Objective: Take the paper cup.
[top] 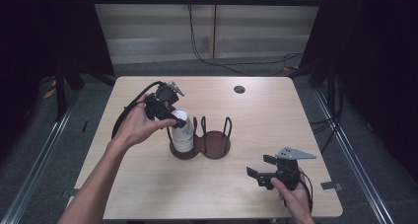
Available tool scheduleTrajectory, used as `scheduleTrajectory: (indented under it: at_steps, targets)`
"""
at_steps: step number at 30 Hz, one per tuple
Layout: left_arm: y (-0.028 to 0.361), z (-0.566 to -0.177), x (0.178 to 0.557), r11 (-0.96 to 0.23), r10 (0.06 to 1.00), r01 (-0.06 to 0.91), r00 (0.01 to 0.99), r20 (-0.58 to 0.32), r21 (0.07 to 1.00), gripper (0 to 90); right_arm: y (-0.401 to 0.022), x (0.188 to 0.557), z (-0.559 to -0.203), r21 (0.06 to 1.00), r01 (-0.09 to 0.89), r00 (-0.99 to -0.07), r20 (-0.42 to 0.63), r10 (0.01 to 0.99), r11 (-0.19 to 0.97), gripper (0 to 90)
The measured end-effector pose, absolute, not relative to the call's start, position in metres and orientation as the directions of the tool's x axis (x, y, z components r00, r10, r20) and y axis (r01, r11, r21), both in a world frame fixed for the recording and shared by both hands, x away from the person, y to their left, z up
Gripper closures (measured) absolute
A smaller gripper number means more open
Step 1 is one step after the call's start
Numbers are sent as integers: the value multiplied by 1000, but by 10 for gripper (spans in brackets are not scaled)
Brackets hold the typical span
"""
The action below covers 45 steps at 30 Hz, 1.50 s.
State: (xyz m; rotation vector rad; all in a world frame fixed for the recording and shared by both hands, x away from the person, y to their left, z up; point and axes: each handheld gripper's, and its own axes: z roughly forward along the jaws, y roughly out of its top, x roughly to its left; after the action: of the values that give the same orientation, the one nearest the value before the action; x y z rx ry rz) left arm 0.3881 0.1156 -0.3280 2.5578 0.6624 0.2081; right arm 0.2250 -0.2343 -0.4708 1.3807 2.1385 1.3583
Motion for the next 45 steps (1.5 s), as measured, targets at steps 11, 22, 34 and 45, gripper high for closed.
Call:
scheduleTrajectory:
  at_steps: [11,22,34,45]
  targets:
    - [123,-315,385,-727,515,423,857,23,541,371,-234,225,-471,806,581,-512,254,820,113,136]
    - [127,-304,381,-709,512,410,859,20,574,371,-233,226,-471,806,580,-514,252,820,116,136]
    - [133,-295,371,-677,504,366,863,39,638,374,-233,225,-471,805,581,-515,251,820,119,136]
    - [147,-296,367,-645,521,357,852,48,675,380,-231,225,-472,802,581,-516,235,824,135,136]
